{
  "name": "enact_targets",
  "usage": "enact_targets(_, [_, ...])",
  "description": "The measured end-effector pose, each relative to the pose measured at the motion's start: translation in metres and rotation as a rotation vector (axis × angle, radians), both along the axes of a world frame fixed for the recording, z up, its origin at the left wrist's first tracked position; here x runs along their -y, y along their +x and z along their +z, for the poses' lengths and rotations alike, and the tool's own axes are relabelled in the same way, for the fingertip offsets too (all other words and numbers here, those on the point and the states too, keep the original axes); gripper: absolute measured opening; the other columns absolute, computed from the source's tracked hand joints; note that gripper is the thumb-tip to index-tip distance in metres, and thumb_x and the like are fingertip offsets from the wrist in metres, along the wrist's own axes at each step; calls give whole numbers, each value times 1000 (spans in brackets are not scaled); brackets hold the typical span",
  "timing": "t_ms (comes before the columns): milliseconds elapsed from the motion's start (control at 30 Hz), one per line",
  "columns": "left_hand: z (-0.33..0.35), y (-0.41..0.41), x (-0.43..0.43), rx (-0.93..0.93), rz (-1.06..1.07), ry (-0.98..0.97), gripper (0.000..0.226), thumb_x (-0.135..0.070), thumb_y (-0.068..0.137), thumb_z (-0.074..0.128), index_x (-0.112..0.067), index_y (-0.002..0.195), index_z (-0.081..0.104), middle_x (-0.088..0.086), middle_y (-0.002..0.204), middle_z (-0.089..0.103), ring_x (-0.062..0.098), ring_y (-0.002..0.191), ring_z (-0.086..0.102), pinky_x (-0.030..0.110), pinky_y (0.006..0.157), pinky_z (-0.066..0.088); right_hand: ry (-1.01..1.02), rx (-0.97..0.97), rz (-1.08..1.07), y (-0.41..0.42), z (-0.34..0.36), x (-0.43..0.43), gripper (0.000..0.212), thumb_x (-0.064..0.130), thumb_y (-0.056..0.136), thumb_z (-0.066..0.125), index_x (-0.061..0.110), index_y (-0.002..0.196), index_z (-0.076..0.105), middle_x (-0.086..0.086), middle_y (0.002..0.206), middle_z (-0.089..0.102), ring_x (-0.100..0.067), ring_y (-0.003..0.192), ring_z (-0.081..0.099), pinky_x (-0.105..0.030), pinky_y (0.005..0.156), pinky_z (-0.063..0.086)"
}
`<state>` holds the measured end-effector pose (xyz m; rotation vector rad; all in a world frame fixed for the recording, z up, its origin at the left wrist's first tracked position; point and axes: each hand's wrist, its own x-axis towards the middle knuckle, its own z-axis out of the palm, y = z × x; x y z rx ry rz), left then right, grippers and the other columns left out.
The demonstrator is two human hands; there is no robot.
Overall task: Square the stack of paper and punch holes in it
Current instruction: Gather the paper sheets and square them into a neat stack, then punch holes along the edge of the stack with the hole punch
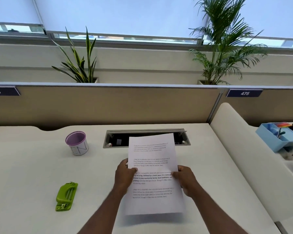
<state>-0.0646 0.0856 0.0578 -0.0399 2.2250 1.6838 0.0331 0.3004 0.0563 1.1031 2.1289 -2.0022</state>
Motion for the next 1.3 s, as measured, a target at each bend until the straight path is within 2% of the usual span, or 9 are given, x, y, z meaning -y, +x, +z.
enact_targets(167, [-30, 15, 2, -7, -81, -202, 34, -4, 82, 58, -8, 115, 65, 8, 110, 72, 24, 96, 67, 31, 80, 52, 23, 122, -24, 8, -26, -4, 23, -9, 76, 51, -4, 86, 71, -19, 87, 75, -27, 73, 66, -33, 66, 47])
enact_targets(300, [-38, 15, 3, -18, -81, -326, 24, -3, 80, 53, -8, 91, 73, 6, 93, 74, 26, 89, 67, 29, 74, 48, 80, 182, -27, 7, -33, -5, 24, -8, 75, 51, 9, 64, 63, -10, 72, 67, -21, 64, 58, -29, 61, 42])
enact_targets(433, [-44, 15, 3, -74, -128, -476, 21, 2, 79, 48, -9, 62, 54, 14, 78, 69, 26, 72, 56, 32, 64, 42, 132, 223, -4, 5, -38, -2, 20, -7, 75, 52, 9, 69, 61, -7, 69, 62, -18, 59, 54, -22, 55, 39])
enact_targets(533, [-47, 16, 6, -149, -216, -596, 14, -1, 84, 45, -4, 71, 51, 22, 93, 67, 34, 89, 60, 34, 72, 41, 174, 236, 8, 4, -43, -1, 17, -6, 75, 53, 9, 70, 60, -7, 68, 59, -18, 59, 51, -23, 55, 35])
enact_targets(700, [-42, 16, 23, -151, -163, -592, 36, -14, 91, 53, -4, 125, 58, 15, 126, 59, 28, 119, 54, 31, 99, 40, 216, 241, 33, 2, -43, -3, 13, -5, 75, 57, 4, 76, 67, -7, 69, 62, -18, 59, 54, -23, 51, 35])
enact_targets(867, [-15, -2, 71, -291, 219, -604, 27, -11, 85, 59, -7, 110, 68, 18, 111, 66, 37, 103, 61, 41, 86, 49, 195, 223, 17, 3, -46, -4, 15, -7, 75, 58, 5, 74, 67, -9, 69, 64, -19, 61, 56, -24, 55, 37])
enact_targets(967, [-1, -21, 112, -281, 411, -673, 28, -11, 85, 57, -5, 109, 68, 22, 113, 64, 43, 106, 55, 46, 86, 48, 172, 217, -2, 1, -46, -4, 20, -9, 75, 57, 8, 65, 63, -7, 62, 62, -18, 55, 55, -22, 52, 37])
enact_targets(1133, [-7, -30, 170, -55, 425, -888, 32, -21, 85, 55, 4, 104, 61, 28, 109, 58, 46, 107, 50, 47, 85, 46, 156, 218, -37, 0, -48, -5, 33, -11, 76, 58, 13, 53, 56, -3, 53, 57, -17, 48, 50, -21, 49, 35])
enact_targets(1300, [-22, -27, 191, 88, 415, -821, 39, -33, 84, 61, 4, 94, 63, 29, 101, 64, 45, 97, 60, 42, 76, 46, 124, 217, -51, 0, -50, -5, 31, -11, 74, 58, 12, 54, 56, -7, 56, 57, -19, 54, 51, -26, 57, 37])
